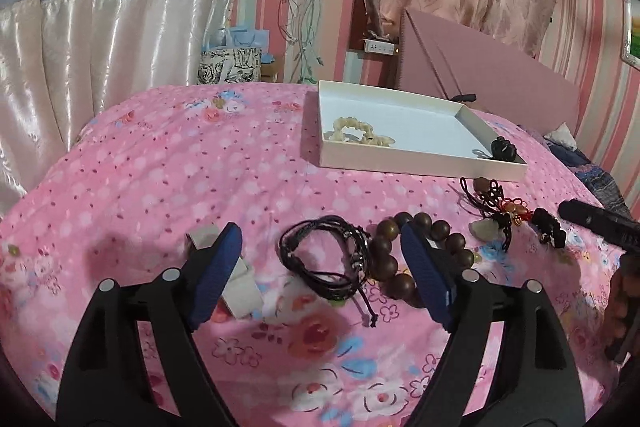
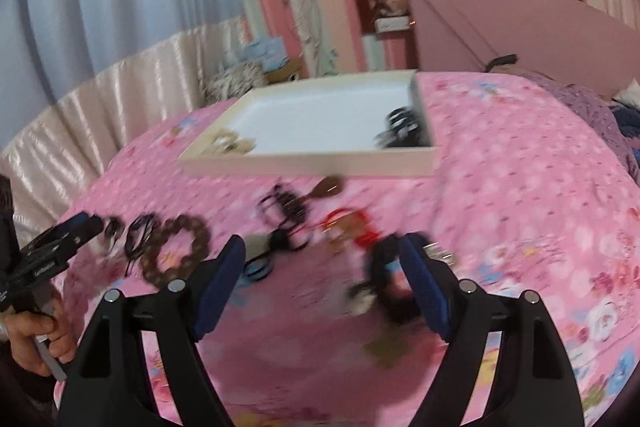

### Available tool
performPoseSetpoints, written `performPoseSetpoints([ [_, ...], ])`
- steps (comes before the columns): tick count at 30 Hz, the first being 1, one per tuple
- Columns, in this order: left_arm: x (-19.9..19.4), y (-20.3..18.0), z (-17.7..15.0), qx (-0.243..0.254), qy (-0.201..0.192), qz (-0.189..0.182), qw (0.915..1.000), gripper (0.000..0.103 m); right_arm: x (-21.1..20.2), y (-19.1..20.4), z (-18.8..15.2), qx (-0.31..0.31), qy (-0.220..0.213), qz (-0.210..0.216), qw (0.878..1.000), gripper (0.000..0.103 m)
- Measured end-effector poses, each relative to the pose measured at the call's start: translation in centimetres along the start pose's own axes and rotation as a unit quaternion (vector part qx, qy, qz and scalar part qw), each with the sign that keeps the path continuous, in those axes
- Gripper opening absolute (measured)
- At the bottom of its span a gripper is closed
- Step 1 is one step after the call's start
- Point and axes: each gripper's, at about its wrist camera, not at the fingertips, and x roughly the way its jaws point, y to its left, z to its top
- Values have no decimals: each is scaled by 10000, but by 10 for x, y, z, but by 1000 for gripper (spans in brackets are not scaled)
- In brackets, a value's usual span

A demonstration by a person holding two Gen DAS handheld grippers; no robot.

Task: Organize jewelry
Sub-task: 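Move both tools back over the remaining jewelry on the bedspread, then grasp the dark wooden bead bracelet with the left tool while the right tool grasps the jade pendant cord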

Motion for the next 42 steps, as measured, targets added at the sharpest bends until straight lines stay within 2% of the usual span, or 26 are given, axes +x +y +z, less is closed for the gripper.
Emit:
performPoseSetpoints([
  [1, 1, -2, 0, 23, 16, 73, 10000, 83, 5, 8, 0, -109, 63, 6, 9999, 78],
  [3, -1, -3, 0, 42, -36, 131, 9999, 94, 15, 20, 0, -242, 147, 52, 9996, 67],
  [4, -1, -4, 0, 56, -38, 153, 9999, 96, 19, 23, 1, -283, 182, 46, 9994, 59],
  [9, -2, -1, -1, 36, -26, 134, 9999, 99, 48, 38, 0, -282, 467, 14, 9985, 46],
  [11, -1, 2, -1, -19, 2, 127, 9999, 99, 61, 41, 0, -326, 646, -23, 9974, 36],
  [12, 0, 2, -1, -45, 27, 109, 9999, 99, 66, 40, 1, -315, 753, -90, 9966, 34],
  [15, 4, 7, -1, -178, 124, 67, 9997, 99, 72, 35, 4, -169, 803, -173, 9965, 14],
  [16, 5, 9, -1, -236, 147, 41, 9996, 99, 71, 31, 3, -85, 792, -105, 9968, 12],
  [26, 6, 14, -3, -336, 155, 3, 9993, 99, 31, 21, -11, -206, 535, -40, 9983, 10],
  [31, 12, 2, -3, 24, 351, -4, 9994, 99, 22, 2, -23, -303, 690, -377, 9964, 10],
  [38, 26, -11, -4, 354, 713, 142, 9967, 99, 26, 1, -24, -359, 815, -360, 9954, 13],
  [42, 28, -17, -4, 508, 730, 244, 9957, 99, 34, -4, -24, -218, 1002, -253, 9944, 14],
])
